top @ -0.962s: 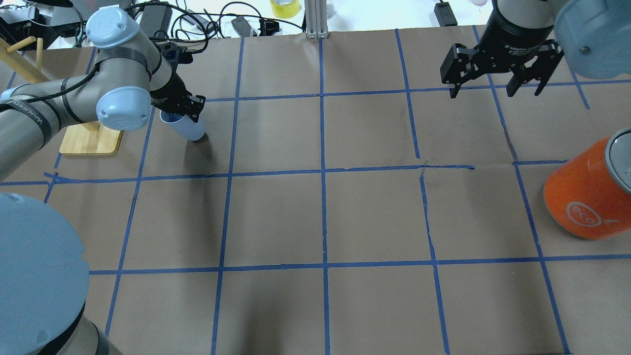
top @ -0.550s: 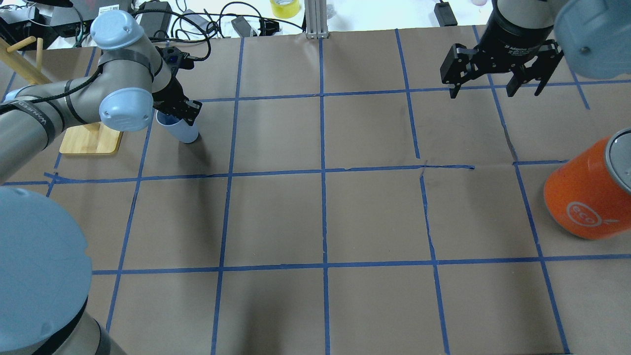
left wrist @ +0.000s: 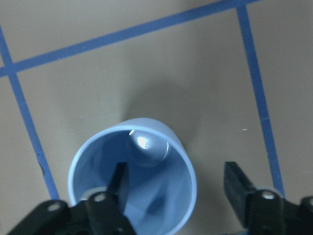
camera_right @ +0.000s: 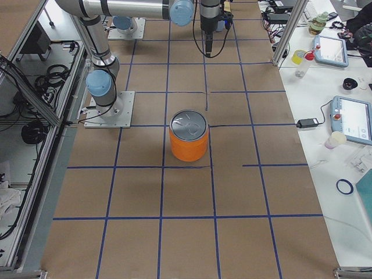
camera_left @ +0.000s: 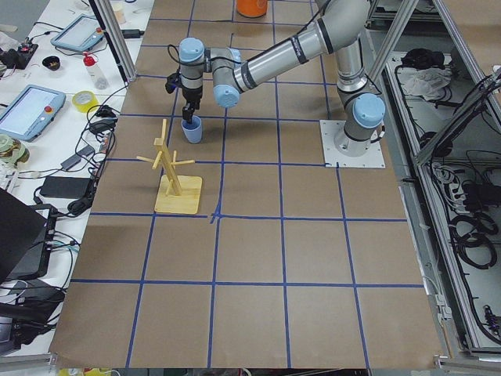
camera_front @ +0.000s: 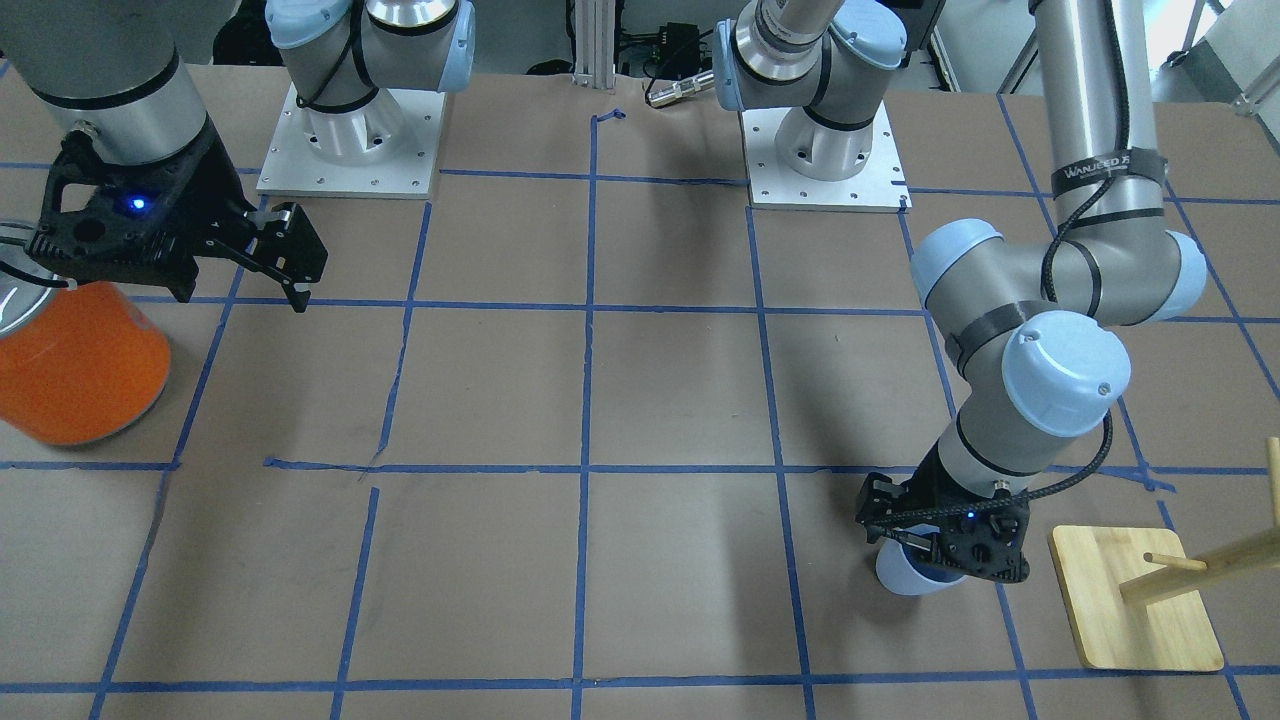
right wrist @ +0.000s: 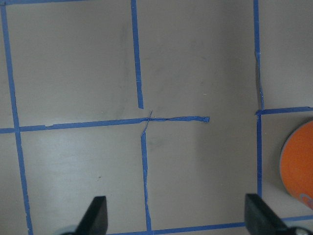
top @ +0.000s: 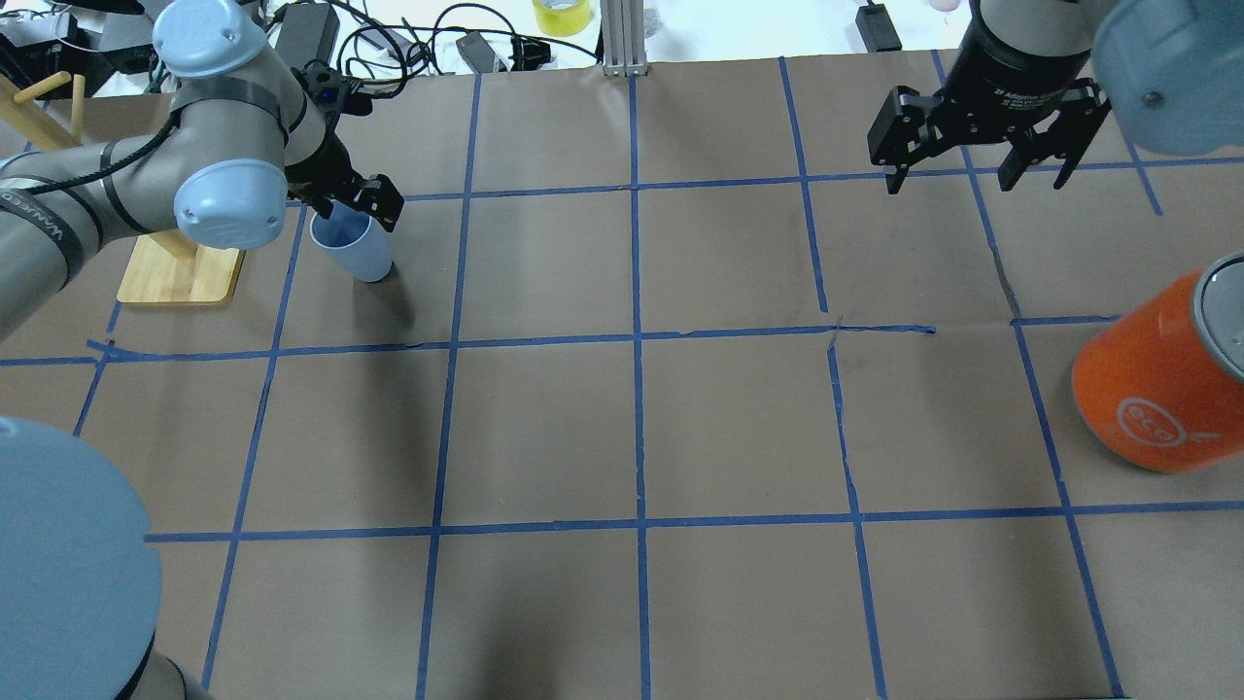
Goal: Flip cup
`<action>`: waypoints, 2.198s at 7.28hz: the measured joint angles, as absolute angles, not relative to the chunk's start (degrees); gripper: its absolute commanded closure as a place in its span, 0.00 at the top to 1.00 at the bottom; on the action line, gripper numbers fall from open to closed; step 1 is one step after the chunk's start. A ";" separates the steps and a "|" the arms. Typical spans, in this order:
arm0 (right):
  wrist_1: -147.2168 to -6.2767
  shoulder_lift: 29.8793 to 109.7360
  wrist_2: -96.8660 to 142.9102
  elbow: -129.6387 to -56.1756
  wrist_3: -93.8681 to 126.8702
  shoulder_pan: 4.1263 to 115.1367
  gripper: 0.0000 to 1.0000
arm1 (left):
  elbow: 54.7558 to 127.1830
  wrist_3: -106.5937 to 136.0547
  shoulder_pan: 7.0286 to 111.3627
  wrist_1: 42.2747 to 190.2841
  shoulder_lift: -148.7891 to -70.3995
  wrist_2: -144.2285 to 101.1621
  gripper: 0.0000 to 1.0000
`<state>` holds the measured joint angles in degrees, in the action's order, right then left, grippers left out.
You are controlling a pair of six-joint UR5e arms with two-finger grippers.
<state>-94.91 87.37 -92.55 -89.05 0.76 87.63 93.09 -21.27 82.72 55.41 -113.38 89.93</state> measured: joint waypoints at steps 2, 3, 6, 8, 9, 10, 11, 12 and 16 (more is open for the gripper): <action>-94.85 87.37 -92.55 -89.07 0.77 87.63 1.00 | 88.99 -16.62 84.81 67.93 -107.66 90.12 1.00; -94.84 87.37 -92.55 -89.09 0.75 87.63 1.00 | 85.79 -13.50 85.48 76.42 -104.29 90.30 1.00; -94.83 87.37 -92.55 -89.12 0.79 87.63 1.00 | 81.64 -7.80 86.02 91.00 -93.81 92.50 1.00; -94.83 87.37 -92.55 -89.12 0.79 87.63 1.00 | 83.28 -3.18 86.63 91.94 -90.46 92.86 1.00; -94.83 87.36 -92.55 -89.12 0.79 87.63 1.00 | 84.26 -1.94 86.94 91.54 -89.50 92.70 1.00; -94.83 87.36 -92.55 -89.12 0.79 87.63 1.00 | 84.81 -1.33 87.12 90.27 -89.29 92.17 1.00; -94.83 87.36 -92.55 -89.12 0.79 87.63 1.00 | 85.12 -1.34 87.21 88.77 -89.39 91.55 1.00; -94.83 87.36 -92.55 -89.12 0.79 87.63 1.00 | 85.26 -1.61 87.24 88.00 -89.44 91.31 1.00; -94.83 87.36 -92.55 -89.12 0.79 87.64 1.00 | 86.33 -1.01 88.63 86.85 -89.68 91.32 1.00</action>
